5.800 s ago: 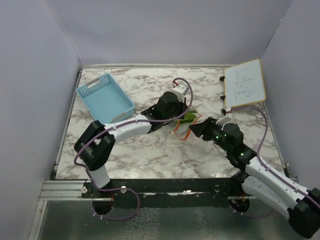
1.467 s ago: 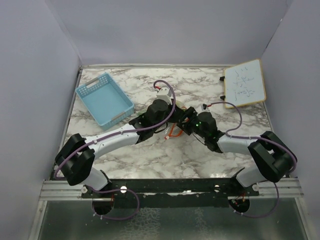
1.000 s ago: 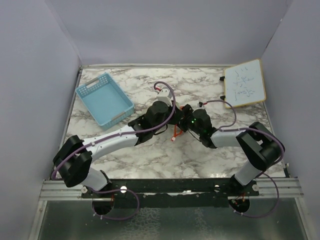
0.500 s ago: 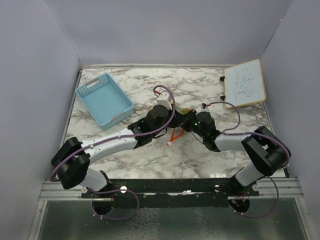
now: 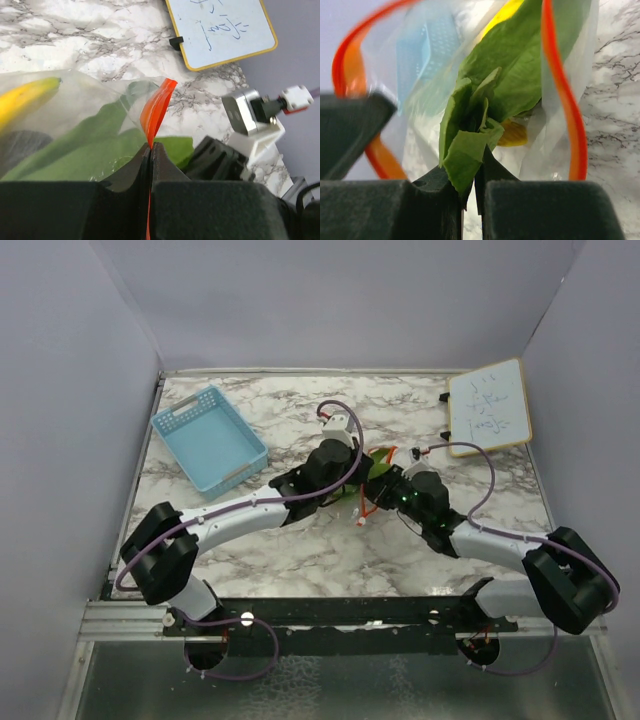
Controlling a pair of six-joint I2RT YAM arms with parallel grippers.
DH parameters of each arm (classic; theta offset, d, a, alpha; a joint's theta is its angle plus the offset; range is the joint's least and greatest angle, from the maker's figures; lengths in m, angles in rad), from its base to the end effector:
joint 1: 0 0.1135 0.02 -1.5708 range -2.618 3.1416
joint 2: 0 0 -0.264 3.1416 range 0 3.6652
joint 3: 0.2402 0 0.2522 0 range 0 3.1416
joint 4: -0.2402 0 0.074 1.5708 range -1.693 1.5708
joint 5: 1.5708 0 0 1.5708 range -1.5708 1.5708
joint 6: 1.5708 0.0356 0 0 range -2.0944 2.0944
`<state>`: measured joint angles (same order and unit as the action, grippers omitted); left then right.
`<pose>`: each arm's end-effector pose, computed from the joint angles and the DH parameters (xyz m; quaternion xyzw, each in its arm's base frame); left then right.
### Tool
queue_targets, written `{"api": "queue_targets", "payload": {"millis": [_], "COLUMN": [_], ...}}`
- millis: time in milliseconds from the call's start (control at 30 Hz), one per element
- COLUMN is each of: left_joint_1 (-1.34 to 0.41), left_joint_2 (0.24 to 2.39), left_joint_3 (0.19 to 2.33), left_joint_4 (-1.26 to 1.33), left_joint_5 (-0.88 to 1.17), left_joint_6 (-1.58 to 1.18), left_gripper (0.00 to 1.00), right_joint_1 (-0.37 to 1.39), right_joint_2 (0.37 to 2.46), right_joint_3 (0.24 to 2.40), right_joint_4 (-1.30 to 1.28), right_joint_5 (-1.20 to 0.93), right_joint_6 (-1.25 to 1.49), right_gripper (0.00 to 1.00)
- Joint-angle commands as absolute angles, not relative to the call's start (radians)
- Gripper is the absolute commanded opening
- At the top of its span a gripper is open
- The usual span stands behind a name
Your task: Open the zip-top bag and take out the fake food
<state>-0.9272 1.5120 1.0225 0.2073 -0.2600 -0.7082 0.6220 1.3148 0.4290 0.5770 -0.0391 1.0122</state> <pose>0.2191 -0.2769 0.2846 0.0092 0.7965 -0.3636 0.4829 0.2097 0.1520 0.1839 0.1452 0.7942 0.4409 0.3921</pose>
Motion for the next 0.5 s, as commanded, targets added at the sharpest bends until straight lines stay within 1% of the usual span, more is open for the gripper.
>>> {"api": "queue_targets", "payload": {"millis": [0, 133, 333, 467], "left_joint_1": [-0.893, -0.84, -0.746, -0.726], "left_joint_2": [1.567, 1.591, 1.562, 1.498], "left_joint_3": [1.101, 1.113, 1.044, 0.948], "left_joint_4": [0.19, 0.192, 0.2, 0.259], "left_joint_5": [-0.288, -0.268, -0.227, -0.178], "left_joint_6": [-0.694, -0.705, -0.738, -0.751], "left_gripper": [0.0, 0.0, 0.0, 0.0], "right_joint_1": [0.642, 0.649, 0.649, 0.647], "right_joint_2": [1.234, 1.125, 0.889, 0.87], "right_joint_3": [0.38, 0.352, 0.368, 0.41], "right_joint_4": [0.531, 0.479, 0.238, 0.162], "right_joint_5": [-0.098, -0.096, 0.068, 0.171], "right_joint_6": [0.917, 0.893, 0.836, 0.759], "right_gripper": [0.02, 0.02, 0.02, 0.02]}}
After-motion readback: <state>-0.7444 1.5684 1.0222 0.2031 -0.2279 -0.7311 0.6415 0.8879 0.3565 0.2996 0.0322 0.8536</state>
